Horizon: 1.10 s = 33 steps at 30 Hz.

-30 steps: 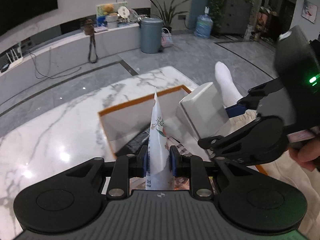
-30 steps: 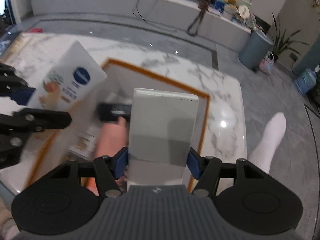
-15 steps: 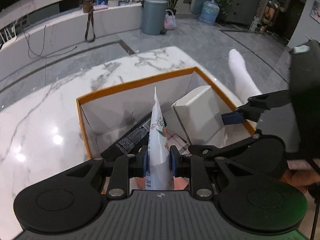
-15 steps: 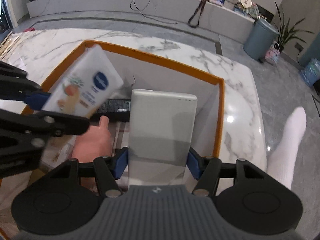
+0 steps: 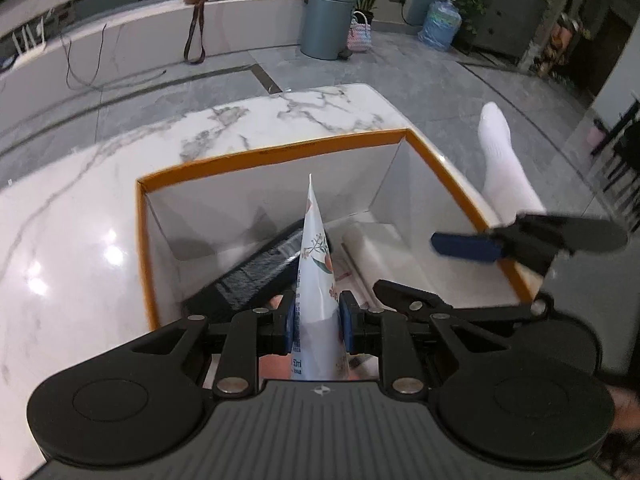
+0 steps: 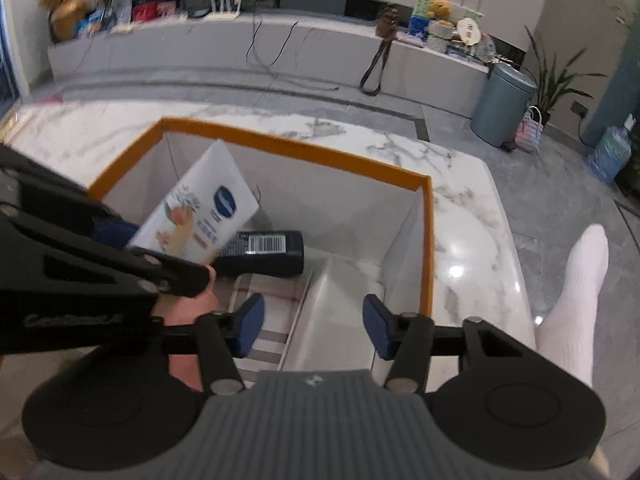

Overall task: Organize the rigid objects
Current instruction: 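Lower the lotion tube and white box into the shoebox and open both tools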

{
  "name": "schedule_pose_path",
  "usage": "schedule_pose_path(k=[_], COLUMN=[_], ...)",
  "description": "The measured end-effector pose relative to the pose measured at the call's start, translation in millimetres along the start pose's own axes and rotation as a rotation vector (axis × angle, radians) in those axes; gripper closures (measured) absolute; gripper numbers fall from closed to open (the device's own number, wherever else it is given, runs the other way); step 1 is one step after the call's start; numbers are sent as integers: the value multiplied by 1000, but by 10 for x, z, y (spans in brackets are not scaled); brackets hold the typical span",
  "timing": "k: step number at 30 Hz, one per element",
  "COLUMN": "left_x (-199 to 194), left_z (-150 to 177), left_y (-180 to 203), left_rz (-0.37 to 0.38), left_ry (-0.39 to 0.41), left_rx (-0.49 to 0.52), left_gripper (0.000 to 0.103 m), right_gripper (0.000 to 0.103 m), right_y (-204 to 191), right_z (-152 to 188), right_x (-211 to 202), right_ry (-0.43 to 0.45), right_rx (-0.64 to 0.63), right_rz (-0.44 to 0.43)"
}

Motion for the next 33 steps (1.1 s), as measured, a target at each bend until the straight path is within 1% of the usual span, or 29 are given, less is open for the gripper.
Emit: schedule_pose_path(k=[1,4,7,10,11,13,15,17,21,23,25,27,31,33], left_x=[19,91,146,222,245,300,322,307,225,155,60,-66,-411,-621], left_z=[6,15,2,2,9,23,24,24,28,24,20,37,103,177], left_y=[24,71,36,22,25,41,48,46,73,76,95,125,162,168], left_rz=[4,-8,11,49,65,56,34,16,-18,-23,-37,-74,-141,-173], left_ry=[-8,-29,-36,-46,-51,-68,-72,-72,-66,-50,-32,-7,66,98], left_rx=[-9,-21,-85,-163,-188,-200,-183,-167,-120,-106,-77,-17,59,71], left_gripper=[78,78,78,78,78,78,77,76,71,71,71,70,67,67], right_gripper=[67,77,77,76,76,76,77,75,73,72,71,71,61,60], right_y=[-5,-4,6,-20,-16,-5,5,-43,-102,-105,-86,-88,-148,-182], right_z=[18,67,76,70,79,105,134,129,143,144,139,128,111,141], right_x=[-9,12,-14,-81,-102,-91,-50,-49,-56,-77,-125,-215,-465,-587], right_ry=[5,18,31,50,56,49,31,33,39,46,59,84,140,145], right_rx=[2,-21,-27,-21,-27,-38,-23,-45,-72,-72,-61,-45,-53,-35], right_rz=[-4,31,44,-6,2,19,0,-1,11,18,20,12,12,7])
Point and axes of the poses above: each gripper's, at about its wrist camera, not at the fingertips, and x roughly the way its jaws point, y to its right, z to its underside, the point moved 9 cm from there along x, roughly the way its jaws point, and after that the axes turned 6 degrees about x, right-handed, at the moved point
